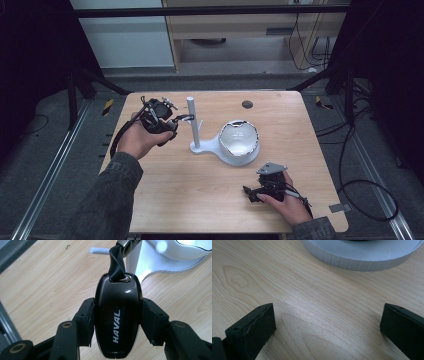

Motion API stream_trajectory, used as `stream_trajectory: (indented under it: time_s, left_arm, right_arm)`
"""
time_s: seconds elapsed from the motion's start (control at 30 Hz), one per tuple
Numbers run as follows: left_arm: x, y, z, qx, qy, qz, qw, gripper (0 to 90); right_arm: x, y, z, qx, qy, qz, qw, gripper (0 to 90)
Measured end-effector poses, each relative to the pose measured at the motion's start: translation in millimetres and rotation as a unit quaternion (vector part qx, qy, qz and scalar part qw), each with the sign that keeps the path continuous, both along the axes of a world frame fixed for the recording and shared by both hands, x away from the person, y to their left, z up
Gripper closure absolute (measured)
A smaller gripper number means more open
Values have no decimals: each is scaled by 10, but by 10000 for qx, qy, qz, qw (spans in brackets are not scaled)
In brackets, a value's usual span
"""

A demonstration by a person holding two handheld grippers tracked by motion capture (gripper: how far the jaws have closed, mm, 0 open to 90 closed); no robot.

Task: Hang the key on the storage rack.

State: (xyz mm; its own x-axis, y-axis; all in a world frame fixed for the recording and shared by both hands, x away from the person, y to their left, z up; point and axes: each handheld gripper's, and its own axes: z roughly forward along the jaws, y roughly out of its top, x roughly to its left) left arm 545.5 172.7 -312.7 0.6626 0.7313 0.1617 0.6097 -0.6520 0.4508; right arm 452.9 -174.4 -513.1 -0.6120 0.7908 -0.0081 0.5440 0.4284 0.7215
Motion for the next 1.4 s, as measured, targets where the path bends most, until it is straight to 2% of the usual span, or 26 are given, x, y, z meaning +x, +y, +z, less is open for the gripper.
stream_trajectory:
  time_s: [0.17,0.37,0.63,0.77,1.03,1.2,1.4]
  left_arm:
    - [-40,43,-174,-257,-172,47,9995,484]
    - [-74,19,-412,-452,-359,-7,9983,484]
    - [-107,-24,-578,-702,-626,-14,9956,483]
    - [-111,-47,-676,-852,-670,-26,9941,484]
    - [-125,-93,-738,-940,-754,-48,9927,483]
    - [-146,-103,-767,-967,-905,15,9912,483]
    - [-156,-95,-798,-1065,-924,34,9900,483]
  right_arm:
    - [0,1,-1,4,-3,-5,10000,4]
    - [0,1,-1,3,-3,-4,10000,4]
    - [0,0,0,-1,-3,-3,10000,4]
    - [-1,1,0,12,4,-5,10000,4]
    - [0,1,0,7,0,-4,10000,4]
    - [-1,1,0,7,2,-5,10000,4]
    - [-1,2,0,11,6,-6,10000,4]
